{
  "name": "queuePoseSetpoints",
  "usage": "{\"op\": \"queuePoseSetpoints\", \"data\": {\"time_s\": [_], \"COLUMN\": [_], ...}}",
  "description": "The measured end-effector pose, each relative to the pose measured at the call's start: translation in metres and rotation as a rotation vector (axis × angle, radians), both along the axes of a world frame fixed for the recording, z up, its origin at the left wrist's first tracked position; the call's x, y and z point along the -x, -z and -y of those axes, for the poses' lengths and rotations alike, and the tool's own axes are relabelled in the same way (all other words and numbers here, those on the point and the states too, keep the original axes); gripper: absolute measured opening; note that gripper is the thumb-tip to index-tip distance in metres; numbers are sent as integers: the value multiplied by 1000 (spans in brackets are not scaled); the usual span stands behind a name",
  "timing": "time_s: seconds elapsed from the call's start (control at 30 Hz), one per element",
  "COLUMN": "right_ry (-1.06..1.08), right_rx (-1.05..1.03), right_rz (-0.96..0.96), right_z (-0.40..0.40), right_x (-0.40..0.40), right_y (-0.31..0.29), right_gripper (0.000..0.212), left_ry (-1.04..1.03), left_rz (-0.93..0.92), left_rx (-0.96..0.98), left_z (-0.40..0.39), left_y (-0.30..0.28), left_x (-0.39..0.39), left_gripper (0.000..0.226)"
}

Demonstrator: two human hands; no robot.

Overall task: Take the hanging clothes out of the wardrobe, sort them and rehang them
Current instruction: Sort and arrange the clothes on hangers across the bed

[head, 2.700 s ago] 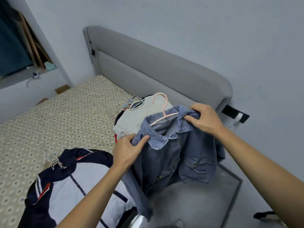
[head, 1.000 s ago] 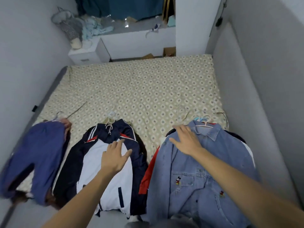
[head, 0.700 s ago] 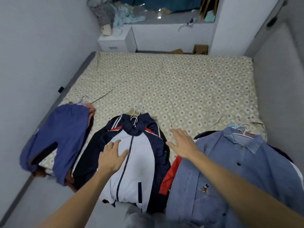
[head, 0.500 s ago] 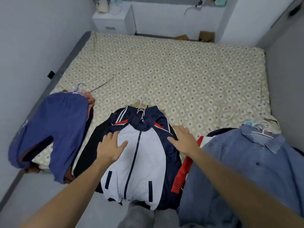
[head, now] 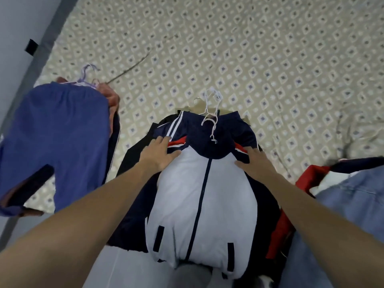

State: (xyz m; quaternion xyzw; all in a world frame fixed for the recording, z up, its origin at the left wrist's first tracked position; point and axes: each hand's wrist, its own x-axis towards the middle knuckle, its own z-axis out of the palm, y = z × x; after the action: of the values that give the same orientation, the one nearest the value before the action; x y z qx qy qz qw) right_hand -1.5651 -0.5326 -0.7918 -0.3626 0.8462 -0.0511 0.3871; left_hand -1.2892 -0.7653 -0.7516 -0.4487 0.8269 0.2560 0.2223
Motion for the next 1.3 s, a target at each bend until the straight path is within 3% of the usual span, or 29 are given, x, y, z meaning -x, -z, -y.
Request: {"op": "queuePoseSetpoints", "data": {"time_s": [0.17, 0.47, 0.6, 0.93, 1.1, 1.3], "right_ry": [29, 114, 154, 51, 82, 275], "right_rx": [-12, -10, 27, 329, 283, 388], "right_rz": [-15, 46, 119, -106, -131, 26], "right_z": [9, 14, 11, -19, -21, -31], "right_x": [-7, -5, -9, -20, -31, -41], "right_y": [27, 41, 34, 28, 24, -9], "right_gripper": [62, 52, 46, 25, 28, 39], "left_ry": [35, 45, 33, 33, 39, -7], "left_rz": [38, 49, 54, -18, -35, -135], "left_rx": [-79, -39, -82, -90, -99, -106], "left_z": [11, 7, 2, -22, -34, -47], "left_y": [52, 75, 76, 61, 57, 35], "left_x": [4, 8, 4, -7, -9, -21], "left_gripper": [69, 68, 71, 60, 64, 81]}}
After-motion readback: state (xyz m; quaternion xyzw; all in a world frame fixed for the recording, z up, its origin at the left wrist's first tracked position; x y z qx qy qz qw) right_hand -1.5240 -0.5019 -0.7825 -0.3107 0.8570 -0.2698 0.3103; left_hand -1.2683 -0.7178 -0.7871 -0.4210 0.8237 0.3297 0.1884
